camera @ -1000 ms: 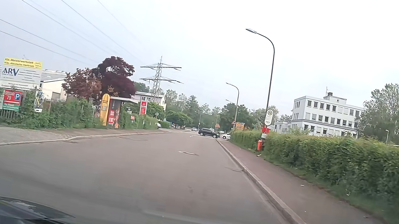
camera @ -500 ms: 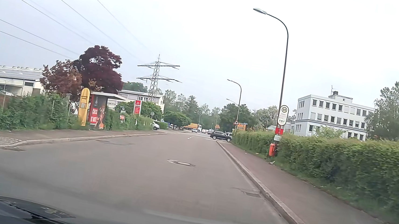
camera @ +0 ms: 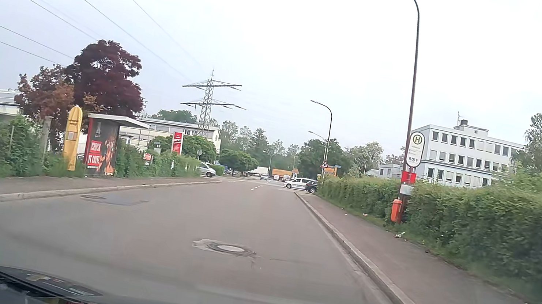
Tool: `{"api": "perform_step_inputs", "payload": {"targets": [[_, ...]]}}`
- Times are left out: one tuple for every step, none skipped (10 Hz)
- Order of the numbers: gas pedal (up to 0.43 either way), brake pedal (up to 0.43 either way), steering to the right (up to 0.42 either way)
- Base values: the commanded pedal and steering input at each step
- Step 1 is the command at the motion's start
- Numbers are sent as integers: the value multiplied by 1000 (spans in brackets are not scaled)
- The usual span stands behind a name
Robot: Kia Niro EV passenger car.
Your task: Follow the waypoints while adhering to traffic rules and regulations
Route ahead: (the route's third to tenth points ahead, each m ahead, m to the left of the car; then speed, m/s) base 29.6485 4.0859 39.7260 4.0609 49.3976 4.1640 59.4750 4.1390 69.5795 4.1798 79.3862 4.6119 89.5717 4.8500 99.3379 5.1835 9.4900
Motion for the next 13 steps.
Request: {"api": "perform_step_inputs", "payload": {"targets": [[87, 0, 0], [87, 0, 0], [87, 0, 0], [98, 0, 0], [98, 0, 0], [98, 0, 0], [98, 0, -1], [98, 0, 0], [98, 0, 0], [98, 0, 0], [98, 0, 0], [98, 0, 0], [98, 0, 0]]}}
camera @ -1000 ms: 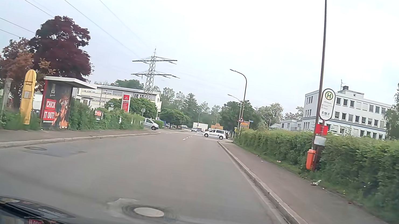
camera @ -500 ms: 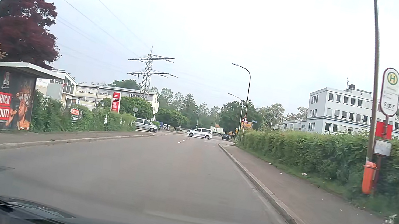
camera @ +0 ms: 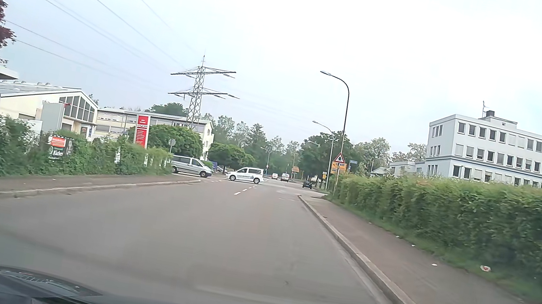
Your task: Follow the waypoints while adhering to traffic rules and regulations
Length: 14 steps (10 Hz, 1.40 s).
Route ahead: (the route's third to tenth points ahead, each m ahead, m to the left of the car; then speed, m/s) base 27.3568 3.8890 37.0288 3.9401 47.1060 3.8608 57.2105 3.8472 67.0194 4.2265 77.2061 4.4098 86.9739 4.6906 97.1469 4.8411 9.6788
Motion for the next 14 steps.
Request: {"api": "perform_step_inputs", "payload": {"targets": [[98, 0, 0], [98, 0, 0], [98, 0, 0], [98, 0, 0], [98, 0, 0], [98, 0, 0], [98, 0, 0], [98, 0, 0], [98, 0, 0], [98, 0, 0], [98, 0, 0], [98, 0, 0], [98, 0, 0], [98, 0, 0]]}}
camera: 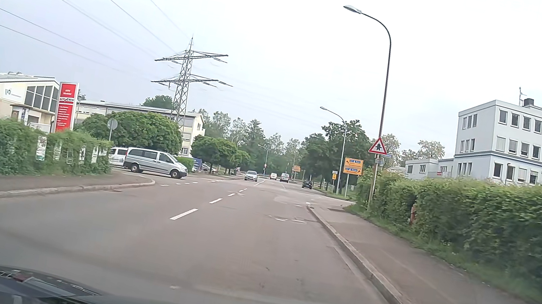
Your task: Follow the waypoints while adhering to traffic rules and regulations
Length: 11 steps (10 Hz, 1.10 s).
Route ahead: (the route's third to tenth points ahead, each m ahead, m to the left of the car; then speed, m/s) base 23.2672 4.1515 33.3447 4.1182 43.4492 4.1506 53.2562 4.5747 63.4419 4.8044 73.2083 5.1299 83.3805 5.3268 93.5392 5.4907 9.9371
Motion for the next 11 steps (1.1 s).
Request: {"api": "perform_step_inputs", "payload": {"targets": [[98, 0, 0], [98, 0, 0], [98, 0, 0], [98, 0, 0], [98, 0, 0], [98, 0, 0], [98, 0, 0], [98, 0, 0], [98, 0, 0], [98, 0, 0], [98, 0, 3]]}}
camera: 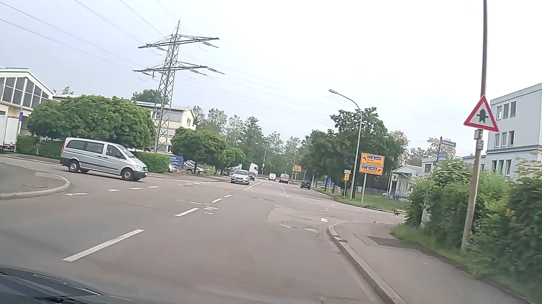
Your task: Follow the waypoints while adhering to traffic rules and regulations
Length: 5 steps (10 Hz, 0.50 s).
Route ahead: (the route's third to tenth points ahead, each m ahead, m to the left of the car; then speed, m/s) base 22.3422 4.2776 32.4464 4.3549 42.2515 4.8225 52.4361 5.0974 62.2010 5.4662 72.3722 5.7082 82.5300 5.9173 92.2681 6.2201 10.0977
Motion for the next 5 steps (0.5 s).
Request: {"api": "perform_step_inputs", "payload": {"targets": [[98, 0, 6], [98, 0, 9], [98, 0, 11], [98, 0, 15], [98, 0, 19]]}}
